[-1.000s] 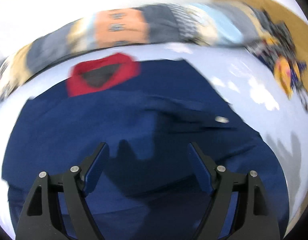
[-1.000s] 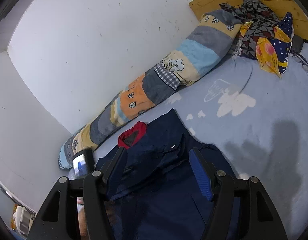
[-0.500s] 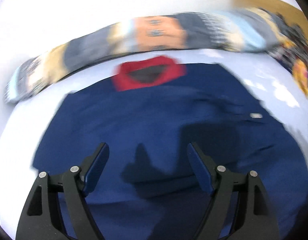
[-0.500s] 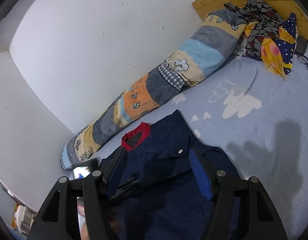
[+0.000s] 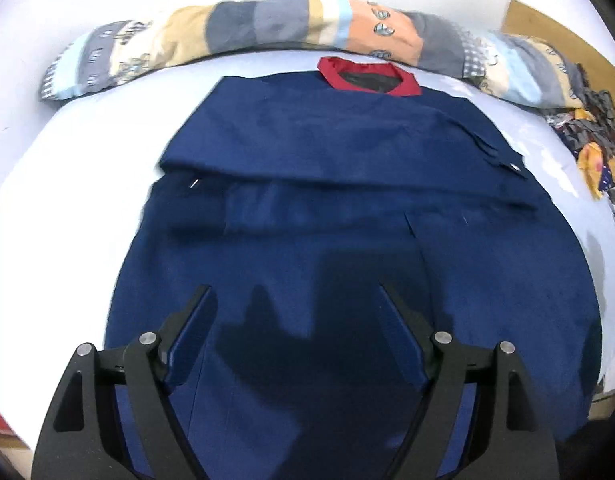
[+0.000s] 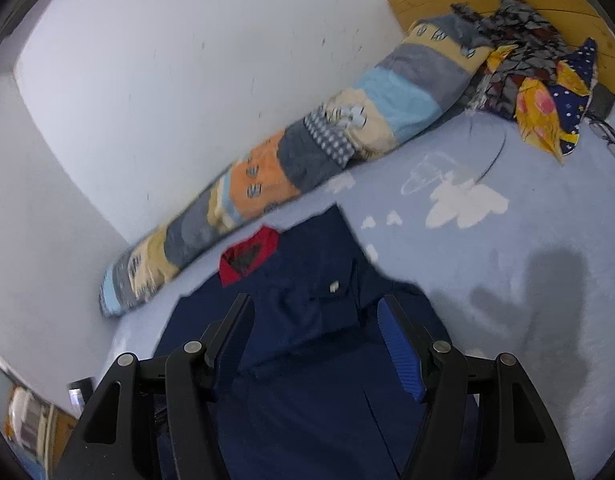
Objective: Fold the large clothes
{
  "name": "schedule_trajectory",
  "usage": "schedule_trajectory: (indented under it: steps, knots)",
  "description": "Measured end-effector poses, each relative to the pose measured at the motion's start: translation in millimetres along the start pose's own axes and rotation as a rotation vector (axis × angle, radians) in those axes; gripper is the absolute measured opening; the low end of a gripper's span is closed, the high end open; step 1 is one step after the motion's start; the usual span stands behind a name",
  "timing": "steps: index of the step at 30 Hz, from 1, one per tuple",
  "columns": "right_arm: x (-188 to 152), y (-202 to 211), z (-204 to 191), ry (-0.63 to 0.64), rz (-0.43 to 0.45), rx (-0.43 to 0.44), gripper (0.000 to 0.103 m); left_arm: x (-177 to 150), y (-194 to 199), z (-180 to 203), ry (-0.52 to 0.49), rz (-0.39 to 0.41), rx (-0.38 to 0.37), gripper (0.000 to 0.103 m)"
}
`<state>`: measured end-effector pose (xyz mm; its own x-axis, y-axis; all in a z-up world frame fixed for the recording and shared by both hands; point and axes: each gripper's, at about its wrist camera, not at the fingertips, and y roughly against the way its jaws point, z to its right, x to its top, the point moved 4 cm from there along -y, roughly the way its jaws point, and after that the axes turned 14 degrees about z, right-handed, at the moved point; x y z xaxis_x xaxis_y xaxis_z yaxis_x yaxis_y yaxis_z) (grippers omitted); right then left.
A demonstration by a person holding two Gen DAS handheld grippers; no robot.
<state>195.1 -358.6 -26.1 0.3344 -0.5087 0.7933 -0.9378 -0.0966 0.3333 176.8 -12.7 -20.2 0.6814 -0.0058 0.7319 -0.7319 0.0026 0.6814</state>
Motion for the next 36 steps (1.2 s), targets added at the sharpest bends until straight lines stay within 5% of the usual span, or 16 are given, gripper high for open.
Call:
schedule_trajectory:
  steps: [4,8,16,23,27,31,36]
  knots:
    - [-32,-4,-9,0.092,-0.098,0.021,0.067,-44,26,-11,0.014,0.009,0.031,0.081]
    - [-89,-8,-19,0.209,-0.246,0.018,0.067,-84,15,-26,0.035,-0.076,0.084,0.081]
    - [-180,11,-22,0.371,-0.425,-0.042,0.066,-99,28,-26,0.002,-0.043,0.080,0.084]
    - [-197,62,-18,0.397,-0.386,-0.068,0.066,-126,50,-14,0.020,-0.018,0.050,0.087]
    - [-220,60,-14,0.417,-0.420,-0.111,0.079,-131,45,-5,-0.052,0.024,0.048,0.102]
    - [-230,54,-26,0.521,-0.418,-0.104,0.096,-135,45,-2,-0.072,0.044,0.052,0.103]
    - [-231,54,-24,0.519,-0.408,-0.097,0.098,-135,45,-4,-0.062,0.043,0.041,0.103]
